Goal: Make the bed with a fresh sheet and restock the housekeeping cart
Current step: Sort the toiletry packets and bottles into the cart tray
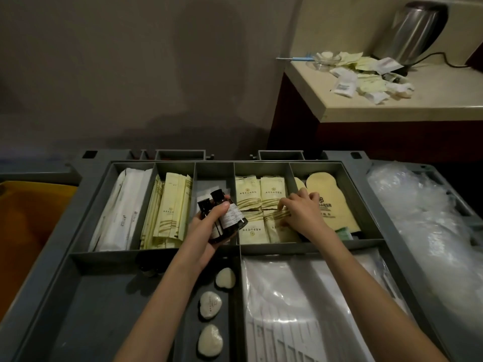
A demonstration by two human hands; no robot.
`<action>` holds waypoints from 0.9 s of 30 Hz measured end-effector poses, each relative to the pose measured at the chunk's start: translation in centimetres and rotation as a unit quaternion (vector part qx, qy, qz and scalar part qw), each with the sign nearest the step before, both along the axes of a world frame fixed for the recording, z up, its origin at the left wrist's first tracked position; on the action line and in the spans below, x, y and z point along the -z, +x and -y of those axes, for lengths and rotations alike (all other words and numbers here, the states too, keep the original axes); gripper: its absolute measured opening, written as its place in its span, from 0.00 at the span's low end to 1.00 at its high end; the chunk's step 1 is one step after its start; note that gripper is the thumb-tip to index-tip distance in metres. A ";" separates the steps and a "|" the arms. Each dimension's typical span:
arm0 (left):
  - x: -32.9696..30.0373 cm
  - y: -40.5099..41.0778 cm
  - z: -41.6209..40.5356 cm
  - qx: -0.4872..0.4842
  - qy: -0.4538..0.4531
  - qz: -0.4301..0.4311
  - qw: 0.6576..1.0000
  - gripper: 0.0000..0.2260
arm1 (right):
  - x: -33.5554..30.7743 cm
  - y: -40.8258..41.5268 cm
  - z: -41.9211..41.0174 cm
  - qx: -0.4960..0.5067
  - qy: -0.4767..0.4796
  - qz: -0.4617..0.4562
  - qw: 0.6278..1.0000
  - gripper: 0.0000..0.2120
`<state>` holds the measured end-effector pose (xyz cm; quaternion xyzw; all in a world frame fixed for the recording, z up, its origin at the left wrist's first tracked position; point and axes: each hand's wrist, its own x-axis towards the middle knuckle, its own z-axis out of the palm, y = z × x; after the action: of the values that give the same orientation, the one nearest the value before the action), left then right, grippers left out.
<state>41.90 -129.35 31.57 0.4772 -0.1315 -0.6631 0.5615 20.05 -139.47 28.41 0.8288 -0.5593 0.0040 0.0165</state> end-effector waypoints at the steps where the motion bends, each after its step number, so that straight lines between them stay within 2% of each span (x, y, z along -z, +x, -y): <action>1: 0.0 0.0 -0.1 0.001 0.000 -0.002 1.000 0.23 | 0.1 -0.2 0.0 0.011 0.006 -0.003 1.000 0.15; 5: -0.2 0.3 -0.6 0.009 -0.012 -0.041 0.999 0.19 | -0.9 0.3 -0.7 0.004 -0.002 0.021 1.000 0.22; 8: -0.6 1.2 -1.4 0.023 -0.021 -0.054 0.998 0.19 | -3.0 3.4 -2.7 -0.017 0.065 0.193 0.979 0.20; 10: -0.8 2.2 -2.1 0.041 -0.027 -0.030 0.998 0.23 | -4.5 5.9 -4.4 -0.044 0.120 0.315 0.940 0.16; 12: -1.0 3.5 -2.9 0.064 -0.036 0.004 0.997 0.25 | -5.9 8.2 -6.0 -0.068 0.169 0.384 0.905 0.16; 17: -1.7 8.2 -5.8 0.107 -0.049 0.062 0.991 0.17 | -6.8 13.5 -8.9 -0.098 0.285 0.377 0.876 0.32; 19: -1.8 10.4 -7.2 0.122 -0.041 0.088 0.988 0.18 | -6.8 15.5 -10.2 -0.112 0.324 0.366 0.865 0.34; 24: -1.5 15.4 -10.1 0.151 -0.038 0.112 0.981 0.27 | -6.7 20.2 -13.6 -0.107 0.345 0.388 0.848 0.26; 27: -1.4 17.4 -11.8 0.155 -0.042 0.110 0.981 0.23 | -6.3 22.2 -15.2 -0.087 0.310 0.413 0.852 0.20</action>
<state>59.30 -117.58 32.93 0.4971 -0.2924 -0.6794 0.4537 42.29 -124.28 34.67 0.7583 -0.4125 0.1735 -0.4740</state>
